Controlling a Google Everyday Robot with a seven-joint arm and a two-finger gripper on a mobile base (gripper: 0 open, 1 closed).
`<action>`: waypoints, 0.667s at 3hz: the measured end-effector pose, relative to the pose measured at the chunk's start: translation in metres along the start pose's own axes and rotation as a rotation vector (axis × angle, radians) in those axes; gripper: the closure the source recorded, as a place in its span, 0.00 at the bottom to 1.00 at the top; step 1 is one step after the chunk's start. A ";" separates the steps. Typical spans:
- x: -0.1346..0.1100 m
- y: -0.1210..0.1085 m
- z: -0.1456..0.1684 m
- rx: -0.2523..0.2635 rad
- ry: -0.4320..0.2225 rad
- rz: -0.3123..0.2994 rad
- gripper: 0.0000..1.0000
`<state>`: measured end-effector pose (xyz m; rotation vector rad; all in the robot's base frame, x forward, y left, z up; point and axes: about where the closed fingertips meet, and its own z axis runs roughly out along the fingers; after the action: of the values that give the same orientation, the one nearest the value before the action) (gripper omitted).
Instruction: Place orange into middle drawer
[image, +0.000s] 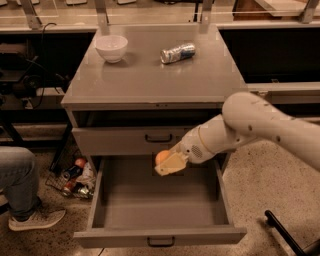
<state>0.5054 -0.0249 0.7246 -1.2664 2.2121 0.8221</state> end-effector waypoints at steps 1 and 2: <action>0.046 0.010 0.076 -0.117 -0.037 0.103 1.00; 0.075 0.011 0.143 -0.214 -0.041 0.178 1.00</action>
Offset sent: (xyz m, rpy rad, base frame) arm -0.0366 0.0925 -0.2240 0.2185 0.3625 0.0099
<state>0.4739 0.0330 0.5770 -1.1458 2.2759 1.1695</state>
